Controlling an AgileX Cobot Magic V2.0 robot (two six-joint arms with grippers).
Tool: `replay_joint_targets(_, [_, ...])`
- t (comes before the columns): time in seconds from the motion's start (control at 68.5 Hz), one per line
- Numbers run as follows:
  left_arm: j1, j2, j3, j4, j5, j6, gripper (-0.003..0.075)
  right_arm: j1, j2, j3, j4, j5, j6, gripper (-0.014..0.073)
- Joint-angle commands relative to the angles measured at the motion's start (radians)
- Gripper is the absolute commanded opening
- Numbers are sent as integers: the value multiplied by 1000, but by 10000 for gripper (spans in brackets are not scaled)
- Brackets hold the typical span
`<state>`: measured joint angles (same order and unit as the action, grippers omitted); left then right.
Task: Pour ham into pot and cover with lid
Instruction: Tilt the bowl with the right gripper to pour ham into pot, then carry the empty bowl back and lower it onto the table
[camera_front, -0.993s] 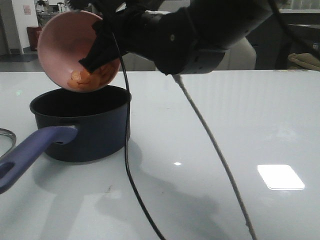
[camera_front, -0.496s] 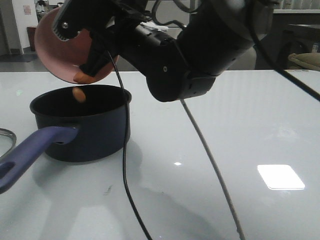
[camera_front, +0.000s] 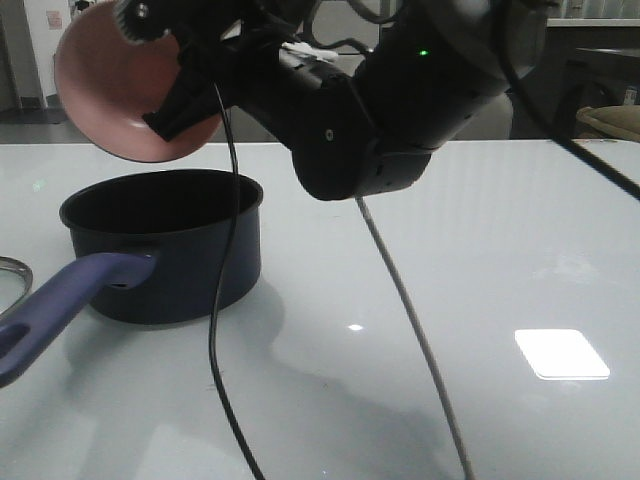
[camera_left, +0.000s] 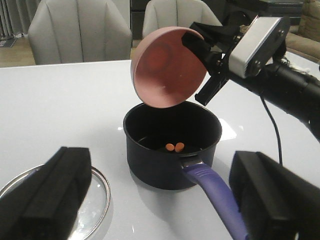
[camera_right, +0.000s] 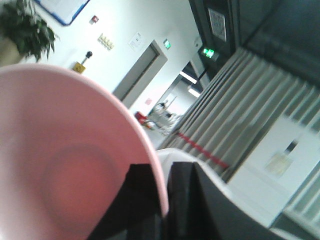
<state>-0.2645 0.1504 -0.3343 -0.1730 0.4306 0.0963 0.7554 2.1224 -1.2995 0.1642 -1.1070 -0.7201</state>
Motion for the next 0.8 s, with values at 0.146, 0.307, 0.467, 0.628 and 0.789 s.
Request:
replay_joint_targets(0.146, [-5,8,-26,-15,-86,0,603,-1,-154,-23,29,219,354,135])
replay_joint_targets(0.307, [-5,8,-26,-15,-86,0,603,-1,-245,-23,137,516,383,135])
replay_joint_targets(0.467, [-5,8,-26,-15,-86,0,603,-21,-342,-23,168,761,382,135])
replay_joint_targets(0.628, [-5,8,-26,-15,-86,0,603,-85,-428,-23,169,1007,382,135])
replay_joint_targets(0.789, [-5,8,-26,-15,-86,0,603,-206,-480,-23,169,1196,382,135])
